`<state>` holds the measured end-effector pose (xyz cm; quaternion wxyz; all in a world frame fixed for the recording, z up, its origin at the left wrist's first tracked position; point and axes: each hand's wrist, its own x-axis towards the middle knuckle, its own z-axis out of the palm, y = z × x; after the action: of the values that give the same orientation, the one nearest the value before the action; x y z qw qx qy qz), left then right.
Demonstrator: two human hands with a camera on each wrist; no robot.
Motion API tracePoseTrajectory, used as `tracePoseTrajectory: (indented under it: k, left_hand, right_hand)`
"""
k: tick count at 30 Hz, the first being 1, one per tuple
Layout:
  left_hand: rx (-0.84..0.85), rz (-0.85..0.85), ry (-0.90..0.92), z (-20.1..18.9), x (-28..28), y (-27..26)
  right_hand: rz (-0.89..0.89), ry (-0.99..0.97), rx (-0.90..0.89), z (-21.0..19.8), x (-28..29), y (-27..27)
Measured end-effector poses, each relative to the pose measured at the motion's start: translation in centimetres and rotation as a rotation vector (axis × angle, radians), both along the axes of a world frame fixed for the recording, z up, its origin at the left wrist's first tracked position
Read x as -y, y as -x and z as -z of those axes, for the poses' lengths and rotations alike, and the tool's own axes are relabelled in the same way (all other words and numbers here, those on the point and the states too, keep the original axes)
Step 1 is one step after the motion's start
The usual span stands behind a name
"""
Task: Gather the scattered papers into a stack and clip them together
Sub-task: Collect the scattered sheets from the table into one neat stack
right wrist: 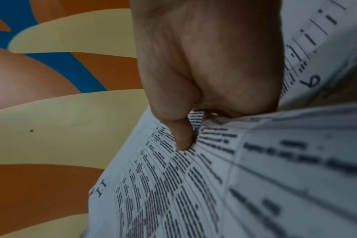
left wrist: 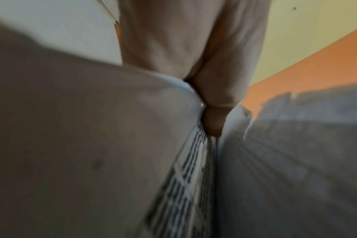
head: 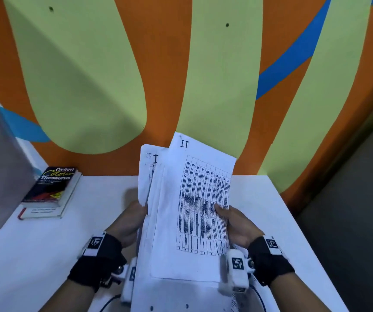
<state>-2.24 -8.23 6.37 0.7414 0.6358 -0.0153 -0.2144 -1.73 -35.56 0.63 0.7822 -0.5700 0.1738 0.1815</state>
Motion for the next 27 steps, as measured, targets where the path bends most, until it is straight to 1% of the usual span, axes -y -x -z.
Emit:
tracePoseTrajectory:
  k: [1, 2, 4, 5, 7, 8, 10, 11, 12, 13, 14, 16, 18, 20, 23, 26, 27]
  left_hand:
    - [-0.006, 0.003, 0.005, 0.1, -0.4, -0.1]
    - [-0.020, -0.007, 0.014, 0.1, -0.8, -0.3]
    - [-0.039, -0.025, 0.087, 0.1, -1.8, -0.6]
    - [-0.015, -0.019, 0.122, 0.1, -2.2, -0.8]
    - [0.128, -0.032, 0.031, -0.5, -2.1, -1.0]
    - [0.223, -0.103, -0.062, -0.9, -2.0, -1.1]
    - [0.405, -0.291, -0.200, -1.7, -1.8, -1.8]
    - [0.482, -0.355, -0.229, -2.1, -2.0, -2.2]
    - [0.540, -0.397, -0.226, -2.7, -2.2, -2.5]
    - [0.562, -0.426, -0.201, -2.8, -2.6, -3.0]
    - [0.559, -0.445, -0.182, -3.2, -2.9, -3.1]
    - [0.564, -0.423, -0.153, -3.2, -3.2, -3.2]
    - [0.536, -0.391, -0.191, -2.7, -2.9, -2.7]
    - [0.550, -0.414, -0.226, -2.0, -2.6, -2.2]
    - [0.568, -0.499, -0.264, -0.7, -2.3, -2.1]
    - [0.607, -0.573, -0.291, -1.2, -1.7, -1.9]
    - [0.591, -0.579, -0.254, -1.4, -1.7, -1.9]
  right_hand:
    - [0.000, -0.014, 0.012, -0.4, -0.5, 0.2]
    - [0.024, -0.009, 0.031, 0.1, -0.7, -0.1]
    - [0.137, 0.093, 0.099, -0.1, -1.2, -0.5]
    - [0.174, 0.179, 0.173, -0.9, -2.0, -0.6]
    - [0.244, 0.446, 0.389, -3.2, -3.5, -0.4]
    - [0.292, 0.518, 0.496, -4.4, -4.2, -0.4]
    - [0.361, 0.552, 0.686, -7.1, -5.7, -0.2]
    - [0.379, 0.534, 0.758, -8.6, -6.2, 0.0]
    - [0.412, 0.525, 0.800, -9.4, -6.4, -0.1]
    - [0.420, 0.524, 0.832, -9.9, -6.5, 0.0]
    - [0.407, 0.523, 0.855, -10.3, -6.5, 0.0]
    - [0.330, 0.518, 0.849, -10.3, -6.2, -0.1]
    - [0.262, 0.541, 0.802, -9.5, -5.9, 0.1]
    - [0.188, 0.533, 0.772, -8.7, -5.9, 0.5]
    - [0.180, 0.536, 0.726, -7.3, -6.3, 1.0]
    - [0.218, 0.625, 0.759, -7.0, -7.5, 1.0]
    - [0.231, 0.625, 0.781, -7.2, -7.9, 0.9]
